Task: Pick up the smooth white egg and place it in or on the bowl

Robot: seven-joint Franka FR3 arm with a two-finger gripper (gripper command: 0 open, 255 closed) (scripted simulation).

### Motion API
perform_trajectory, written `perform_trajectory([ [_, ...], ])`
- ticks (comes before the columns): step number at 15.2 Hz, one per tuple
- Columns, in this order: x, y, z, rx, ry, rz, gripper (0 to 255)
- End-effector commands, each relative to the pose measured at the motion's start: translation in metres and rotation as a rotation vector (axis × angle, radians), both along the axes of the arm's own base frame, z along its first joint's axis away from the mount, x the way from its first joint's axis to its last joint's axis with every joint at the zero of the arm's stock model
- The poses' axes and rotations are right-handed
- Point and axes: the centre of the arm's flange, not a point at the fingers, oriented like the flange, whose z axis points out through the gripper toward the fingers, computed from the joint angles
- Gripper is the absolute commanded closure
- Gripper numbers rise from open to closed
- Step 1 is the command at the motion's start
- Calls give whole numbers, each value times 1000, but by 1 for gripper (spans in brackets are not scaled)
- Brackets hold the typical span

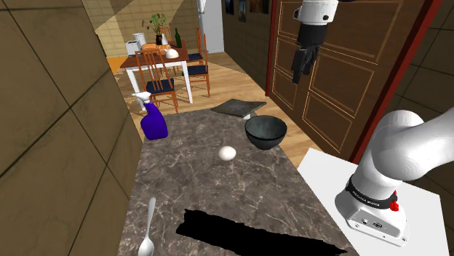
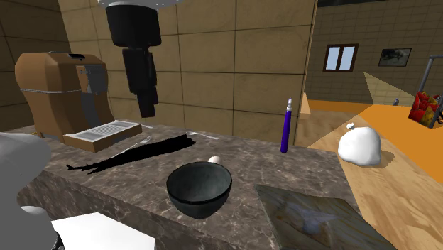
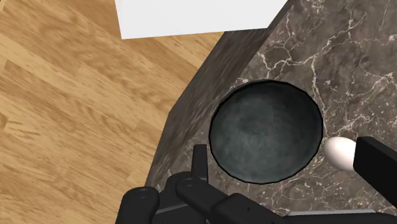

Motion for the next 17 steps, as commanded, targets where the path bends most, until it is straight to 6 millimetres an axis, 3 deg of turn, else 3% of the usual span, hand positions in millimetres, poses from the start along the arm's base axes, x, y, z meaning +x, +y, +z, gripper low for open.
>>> perform_trajectory([
  [1,0,0,0,0,0,0,0],
  [17,75,134,-145,-99,-146,201,0],
])
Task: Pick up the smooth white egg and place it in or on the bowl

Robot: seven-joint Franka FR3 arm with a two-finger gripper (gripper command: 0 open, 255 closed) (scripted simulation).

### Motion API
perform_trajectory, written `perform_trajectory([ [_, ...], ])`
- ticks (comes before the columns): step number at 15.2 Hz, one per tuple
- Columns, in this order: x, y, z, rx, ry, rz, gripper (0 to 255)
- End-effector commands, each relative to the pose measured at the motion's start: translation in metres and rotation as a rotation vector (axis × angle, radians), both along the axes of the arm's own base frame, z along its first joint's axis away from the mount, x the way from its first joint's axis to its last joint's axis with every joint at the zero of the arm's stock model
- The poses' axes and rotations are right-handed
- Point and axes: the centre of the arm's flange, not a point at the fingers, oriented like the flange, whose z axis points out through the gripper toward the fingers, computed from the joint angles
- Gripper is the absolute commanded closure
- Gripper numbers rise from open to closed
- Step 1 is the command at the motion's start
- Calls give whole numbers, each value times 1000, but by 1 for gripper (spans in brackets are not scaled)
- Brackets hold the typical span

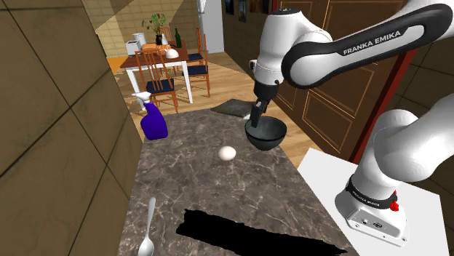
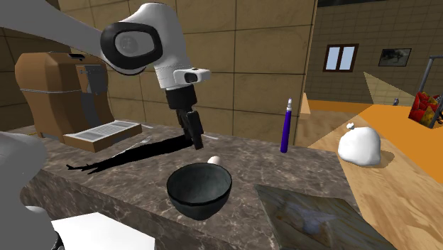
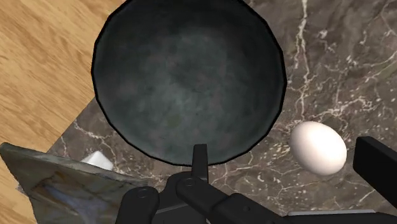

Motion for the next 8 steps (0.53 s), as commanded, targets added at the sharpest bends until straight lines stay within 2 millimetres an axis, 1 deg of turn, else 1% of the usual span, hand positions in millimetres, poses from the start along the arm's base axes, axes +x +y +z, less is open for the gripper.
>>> perform_trajectory([
  [1,10,18,-17,-11,-21,26,0],
  [8,40,77,-82,-54,-85,115,0],
])
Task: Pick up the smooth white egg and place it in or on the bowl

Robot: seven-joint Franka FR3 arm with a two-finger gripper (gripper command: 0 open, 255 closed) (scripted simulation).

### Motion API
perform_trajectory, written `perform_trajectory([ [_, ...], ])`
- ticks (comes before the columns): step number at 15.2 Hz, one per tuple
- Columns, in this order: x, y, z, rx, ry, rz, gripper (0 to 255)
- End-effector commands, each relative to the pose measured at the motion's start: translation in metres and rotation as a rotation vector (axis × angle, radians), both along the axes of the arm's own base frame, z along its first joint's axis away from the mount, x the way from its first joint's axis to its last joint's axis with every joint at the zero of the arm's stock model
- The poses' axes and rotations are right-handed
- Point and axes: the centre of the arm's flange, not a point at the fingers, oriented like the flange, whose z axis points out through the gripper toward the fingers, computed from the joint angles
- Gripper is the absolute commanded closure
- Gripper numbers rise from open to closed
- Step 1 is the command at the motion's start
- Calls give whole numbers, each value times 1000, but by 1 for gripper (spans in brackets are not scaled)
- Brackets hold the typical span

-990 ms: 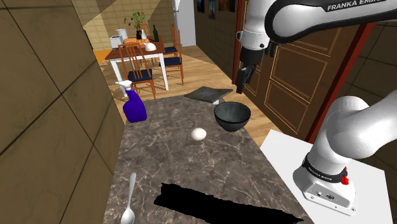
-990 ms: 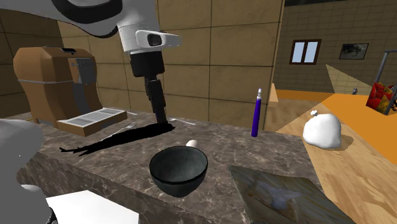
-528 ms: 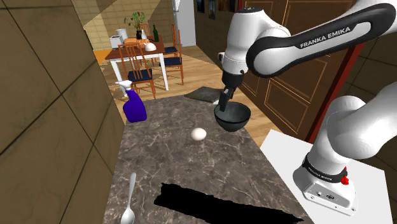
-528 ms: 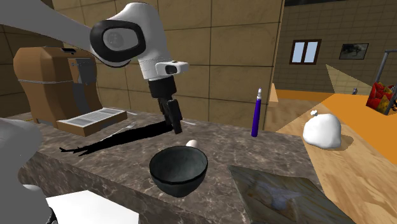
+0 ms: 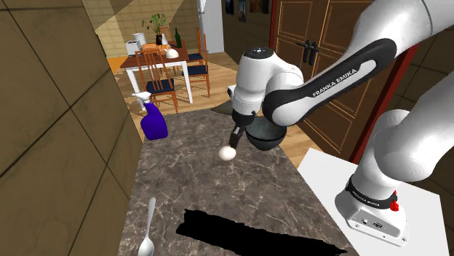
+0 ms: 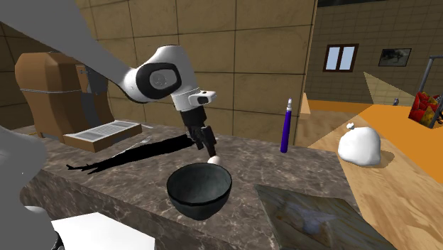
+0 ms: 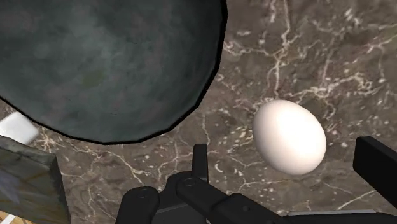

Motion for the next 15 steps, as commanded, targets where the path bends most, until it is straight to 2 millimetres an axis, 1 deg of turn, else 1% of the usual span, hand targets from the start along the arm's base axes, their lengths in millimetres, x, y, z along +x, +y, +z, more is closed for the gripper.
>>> perform_trajectory([
  [1,9,15,-18,-10,-20,27,0],
  [3,17,31,-37,-23,-38,52,0],
  [4,19,35,-41,-25,-42,58,0],
  [11,30,32,-76,-25,-42,58,0],
  [12,31,31,-78,-25,-42,58,0],
  [15,31,31,-78,-25,-42,58,0],
])
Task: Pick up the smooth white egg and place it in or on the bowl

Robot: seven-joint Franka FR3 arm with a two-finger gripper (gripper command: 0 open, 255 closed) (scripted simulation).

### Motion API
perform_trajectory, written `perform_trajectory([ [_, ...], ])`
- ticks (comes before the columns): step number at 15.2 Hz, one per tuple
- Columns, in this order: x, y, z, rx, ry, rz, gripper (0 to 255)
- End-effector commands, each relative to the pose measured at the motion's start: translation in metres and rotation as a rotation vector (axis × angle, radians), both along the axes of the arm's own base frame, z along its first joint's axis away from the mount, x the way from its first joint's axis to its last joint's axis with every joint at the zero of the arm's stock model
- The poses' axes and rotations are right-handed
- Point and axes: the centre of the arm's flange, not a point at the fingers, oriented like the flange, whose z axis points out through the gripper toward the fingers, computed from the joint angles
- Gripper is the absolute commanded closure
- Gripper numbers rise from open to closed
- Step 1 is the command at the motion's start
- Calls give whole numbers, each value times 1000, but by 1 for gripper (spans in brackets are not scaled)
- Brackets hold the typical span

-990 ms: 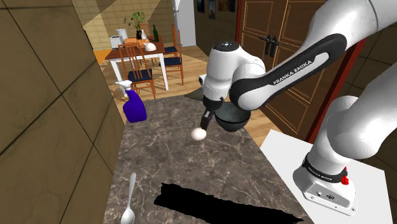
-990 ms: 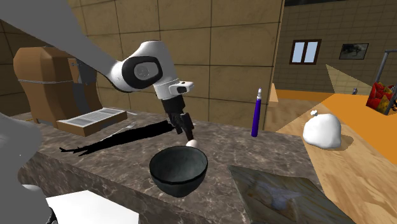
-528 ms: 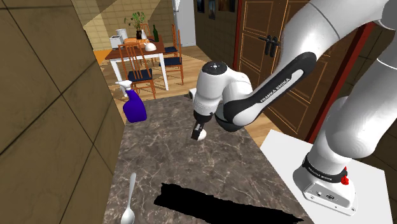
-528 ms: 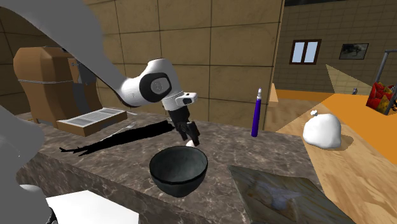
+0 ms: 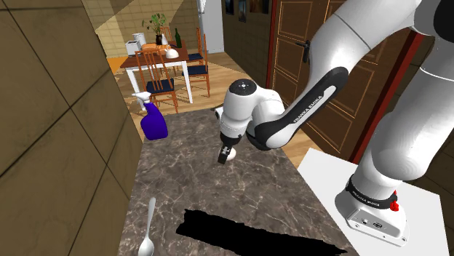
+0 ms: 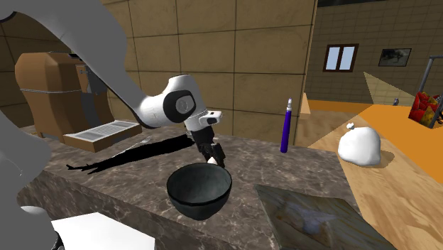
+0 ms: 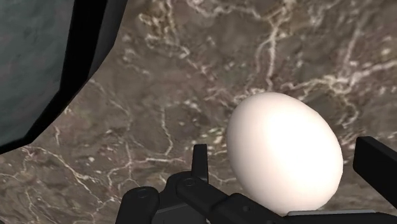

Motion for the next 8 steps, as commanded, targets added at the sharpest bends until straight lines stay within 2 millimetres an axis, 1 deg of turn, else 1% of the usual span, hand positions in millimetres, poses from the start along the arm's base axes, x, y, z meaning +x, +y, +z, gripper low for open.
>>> perform_trajectory([
  [1,0,0,-1,0,0,0,0],
  [4,0,0,0,0,0,0,0],
  [5,0,0,0,0,0,0,255],
  [8,0,0,-1,0,0,0,255],
])
